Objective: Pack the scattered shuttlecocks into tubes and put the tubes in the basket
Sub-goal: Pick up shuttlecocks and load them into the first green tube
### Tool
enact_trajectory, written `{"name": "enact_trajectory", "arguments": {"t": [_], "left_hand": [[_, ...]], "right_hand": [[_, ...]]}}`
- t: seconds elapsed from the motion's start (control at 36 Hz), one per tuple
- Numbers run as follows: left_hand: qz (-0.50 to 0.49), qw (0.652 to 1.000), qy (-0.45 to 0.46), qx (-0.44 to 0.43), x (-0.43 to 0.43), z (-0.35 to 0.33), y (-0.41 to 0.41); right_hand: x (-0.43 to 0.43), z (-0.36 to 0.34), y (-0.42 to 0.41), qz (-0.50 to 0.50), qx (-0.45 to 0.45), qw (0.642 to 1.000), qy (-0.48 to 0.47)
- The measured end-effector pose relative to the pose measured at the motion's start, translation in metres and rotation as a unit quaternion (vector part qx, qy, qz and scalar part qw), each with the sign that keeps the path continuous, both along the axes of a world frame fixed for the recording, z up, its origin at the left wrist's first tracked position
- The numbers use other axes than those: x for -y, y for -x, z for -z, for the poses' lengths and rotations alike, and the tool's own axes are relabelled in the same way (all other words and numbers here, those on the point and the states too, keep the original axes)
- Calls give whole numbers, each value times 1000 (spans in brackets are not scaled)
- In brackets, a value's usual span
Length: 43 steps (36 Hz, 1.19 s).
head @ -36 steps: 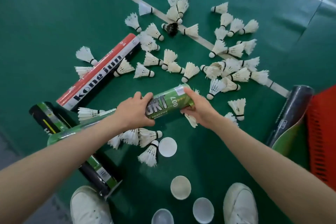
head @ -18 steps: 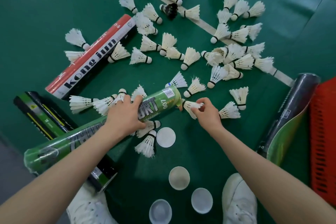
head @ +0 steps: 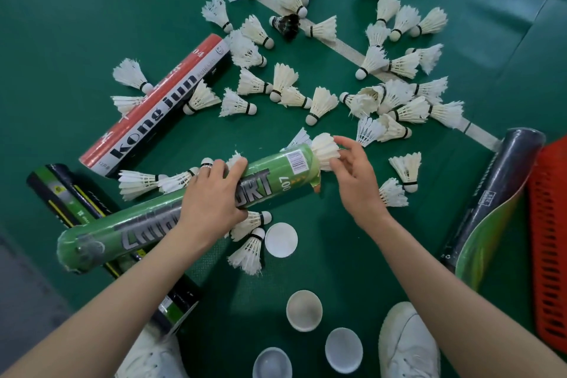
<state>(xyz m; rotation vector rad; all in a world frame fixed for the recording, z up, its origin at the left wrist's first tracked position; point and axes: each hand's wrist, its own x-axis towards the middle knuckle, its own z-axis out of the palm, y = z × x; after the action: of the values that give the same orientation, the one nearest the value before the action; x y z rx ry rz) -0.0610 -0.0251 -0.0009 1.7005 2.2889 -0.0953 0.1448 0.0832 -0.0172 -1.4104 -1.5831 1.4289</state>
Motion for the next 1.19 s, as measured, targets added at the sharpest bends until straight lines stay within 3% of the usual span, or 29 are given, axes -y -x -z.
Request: {"name": "enact_trajectory", "arguments": {"t": [0.14, 0.25, 0.36, 0.42, 0.58, 0.69, 0.78, 0.94, 1.19], "left_hand": [[-8, 1000, -17, 19, 2, -2, -6], [2, 1000, -8, 7, 5, -1, -5], [-8, 1000, 20, 0, 10, 3, -2], [-20, 998, 52, -3, 12, 5, 0], [-33, 996, 81, -7, 14, 8, 5], [-7, 997, 79, -7, 14, 7, -6], [22, 997, 76, 5, 10, 8, -22], [67, 993, 97, -9, 3, 12, -51], [62, 993, 96, -7, 0, 5, -62]], "right_hand": [[8, -9, 8, -13, -85, 993, 82], [13, 0, 9, -77, -51, 990, 104], [8, 6, 1, -3, -27, 992, 125], [3, 13, -7, 43, 20, 990, 131], [-3, 35, -39, 39, 213, 975, 41], [-2, 41, -61, 59, 365, 926, -79], [-4, 41, -78, 79, 429, 897, -72], [-3, 44, -91, 70, 367, 927, 39], [0, 24, -81, 143, 132, 981, 3]]}}
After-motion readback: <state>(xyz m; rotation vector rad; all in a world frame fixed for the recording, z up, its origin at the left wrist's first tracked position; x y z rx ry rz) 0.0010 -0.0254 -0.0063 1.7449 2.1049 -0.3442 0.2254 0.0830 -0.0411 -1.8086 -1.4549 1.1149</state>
